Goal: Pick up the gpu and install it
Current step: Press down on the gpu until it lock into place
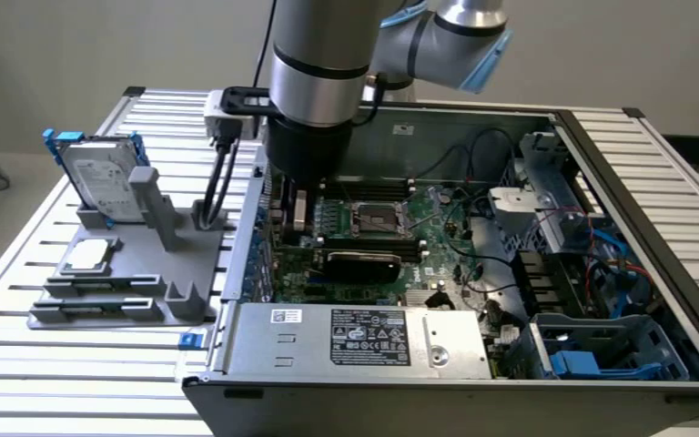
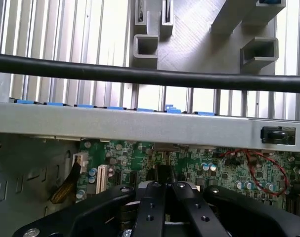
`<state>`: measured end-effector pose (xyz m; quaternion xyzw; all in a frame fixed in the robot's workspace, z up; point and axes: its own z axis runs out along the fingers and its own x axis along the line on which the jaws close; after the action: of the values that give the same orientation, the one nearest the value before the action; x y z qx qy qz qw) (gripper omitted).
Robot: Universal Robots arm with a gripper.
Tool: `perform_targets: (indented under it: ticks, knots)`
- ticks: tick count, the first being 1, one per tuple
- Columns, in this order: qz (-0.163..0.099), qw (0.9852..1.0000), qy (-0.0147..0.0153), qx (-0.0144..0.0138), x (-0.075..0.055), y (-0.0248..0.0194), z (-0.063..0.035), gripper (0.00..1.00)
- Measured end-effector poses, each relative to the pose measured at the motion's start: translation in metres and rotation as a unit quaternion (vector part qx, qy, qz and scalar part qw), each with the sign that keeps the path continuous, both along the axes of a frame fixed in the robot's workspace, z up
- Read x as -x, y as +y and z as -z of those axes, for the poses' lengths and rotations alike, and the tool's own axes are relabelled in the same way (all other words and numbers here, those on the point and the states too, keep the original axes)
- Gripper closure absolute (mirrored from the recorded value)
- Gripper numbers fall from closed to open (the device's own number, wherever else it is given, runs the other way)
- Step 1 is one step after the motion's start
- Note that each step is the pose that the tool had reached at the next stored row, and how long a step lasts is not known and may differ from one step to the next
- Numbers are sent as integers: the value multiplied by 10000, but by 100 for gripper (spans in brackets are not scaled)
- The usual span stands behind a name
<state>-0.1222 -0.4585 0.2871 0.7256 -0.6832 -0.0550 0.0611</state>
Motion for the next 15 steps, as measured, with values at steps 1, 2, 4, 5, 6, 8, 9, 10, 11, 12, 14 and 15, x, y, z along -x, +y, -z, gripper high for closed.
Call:
perform_targets:
  ticks: [1,2,4,5,6,8,9,10,11,12,14,15]
  knots:
    - [-1,10000,19,3,1,1,-8,89]
    - [-2,10000,40,6,2,2,-15,89]
    - [-3,10000,87,15,4,4,-28,89]
    - [-3,9999,109,21,5,5,-32,89]
    - [-3,9999,132,27,6,5,-36,89]
    - [-4,9998,179,45,7,6,-43,89]
    - [-4,9998,201,56,7,7,-47,89]
    - [-3,9997,222,66,7,10,-52,89]
    - [-3,9997,244,77,7,13,-58,89]
    - [-3,9996,261,85,7,16,-61,89]
    - [-3,9995,286,95,7,21,-65,89]
    - [-3,9995,293,101,7,23,-65,89]
